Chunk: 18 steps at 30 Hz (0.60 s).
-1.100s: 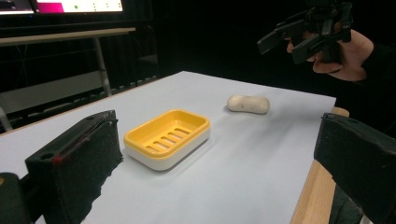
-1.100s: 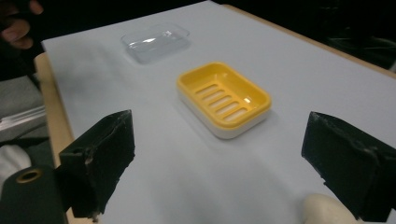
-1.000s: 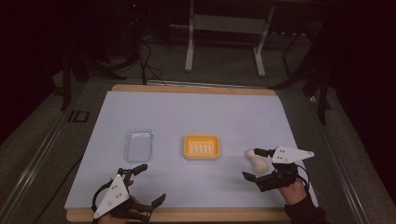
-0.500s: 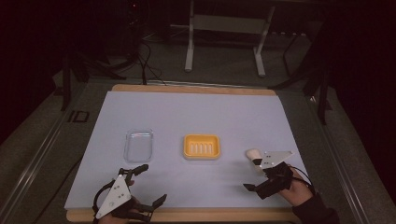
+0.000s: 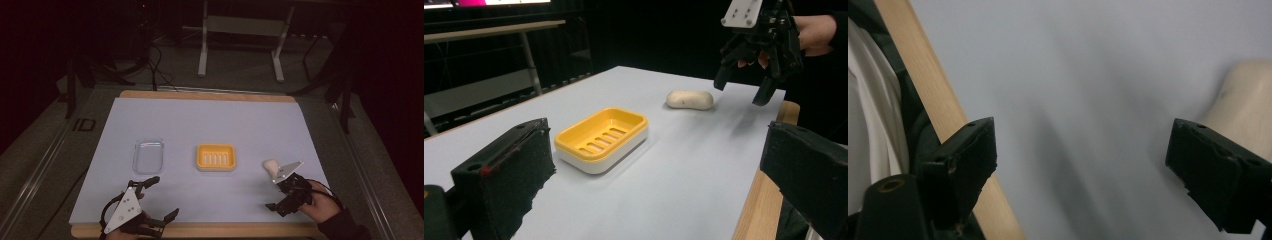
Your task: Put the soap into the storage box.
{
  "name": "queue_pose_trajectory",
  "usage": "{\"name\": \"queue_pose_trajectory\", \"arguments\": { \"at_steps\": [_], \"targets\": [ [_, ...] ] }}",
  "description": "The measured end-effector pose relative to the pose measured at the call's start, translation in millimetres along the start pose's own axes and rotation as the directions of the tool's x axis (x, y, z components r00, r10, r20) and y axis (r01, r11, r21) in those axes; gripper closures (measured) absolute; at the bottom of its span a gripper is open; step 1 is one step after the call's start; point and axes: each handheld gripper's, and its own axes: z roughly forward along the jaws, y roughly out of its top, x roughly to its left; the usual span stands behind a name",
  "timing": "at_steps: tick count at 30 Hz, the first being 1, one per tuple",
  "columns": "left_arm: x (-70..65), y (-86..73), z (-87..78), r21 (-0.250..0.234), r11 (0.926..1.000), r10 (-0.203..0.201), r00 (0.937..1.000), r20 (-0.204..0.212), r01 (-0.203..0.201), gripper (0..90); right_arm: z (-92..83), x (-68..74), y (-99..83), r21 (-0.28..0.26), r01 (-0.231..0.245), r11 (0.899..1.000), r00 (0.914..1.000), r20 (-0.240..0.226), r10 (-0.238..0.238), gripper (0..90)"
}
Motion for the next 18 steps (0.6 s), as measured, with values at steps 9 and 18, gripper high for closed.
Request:
{"name": "queue_pose_trajectory", "arguments": {
  "at_steps": [9, 18],
  "targets": [
    [0.6, -0.3, 0.3, 0.003, 1.0, 0.002, 1.0, -0.003, -0.002, 0.7, 8.2, -8.8, -5.2, 0.187, -0.163, 0.969, 0.9866, 0.023, 0.162, 13.6],
    [0.5, -0.5, 0.7, 0.007, 1.0, 0.005, 1.0, -0.007, -0.005, 0.8, 9.6, -23.7, -8.4, 0.26, -0.32, 0.911, 0.9473, 0.071, 0.312, 13.4]
  ]
}}
